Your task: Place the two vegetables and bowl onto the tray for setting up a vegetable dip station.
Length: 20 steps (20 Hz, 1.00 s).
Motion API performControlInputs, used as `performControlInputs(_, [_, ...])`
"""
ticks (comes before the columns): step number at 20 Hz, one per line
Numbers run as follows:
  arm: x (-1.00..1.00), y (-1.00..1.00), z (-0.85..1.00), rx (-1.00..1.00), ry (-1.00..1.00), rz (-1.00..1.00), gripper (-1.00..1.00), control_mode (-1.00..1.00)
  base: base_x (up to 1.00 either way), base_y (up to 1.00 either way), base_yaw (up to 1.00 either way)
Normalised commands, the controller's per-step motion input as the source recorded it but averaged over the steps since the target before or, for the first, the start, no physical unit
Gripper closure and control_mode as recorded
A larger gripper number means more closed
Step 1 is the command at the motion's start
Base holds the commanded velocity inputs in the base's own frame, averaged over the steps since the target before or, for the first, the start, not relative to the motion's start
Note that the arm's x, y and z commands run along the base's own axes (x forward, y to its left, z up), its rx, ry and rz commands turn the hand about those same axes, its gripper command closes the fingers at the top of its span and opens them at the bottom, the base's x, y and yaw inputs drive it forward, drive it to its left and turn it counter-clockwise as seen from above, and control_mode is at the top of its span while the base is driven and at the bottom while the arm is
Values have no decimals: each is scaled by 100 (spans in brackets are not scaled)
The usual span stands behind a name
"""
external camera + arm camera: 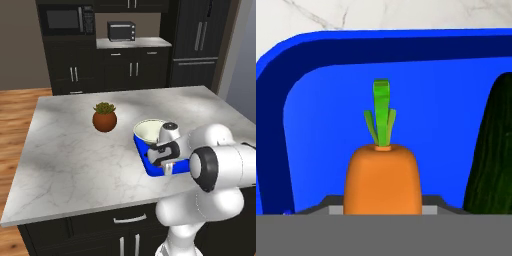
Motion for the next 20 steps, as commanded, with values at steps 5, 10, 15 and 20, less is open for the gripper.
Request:
performControlInputs(5, [2,1,-3,0,0,1,-100,-100,0,0,0])
performControlInputs(10, [3,0,0,0,0,0,-100,-100,0,0,0])
performControlInputs(15, [0,0,4,0,0,0,-100,-100,0,0,0])
performControlInputs(20, [-19,0,20,0,0,0,-100,-100,0,0,0])
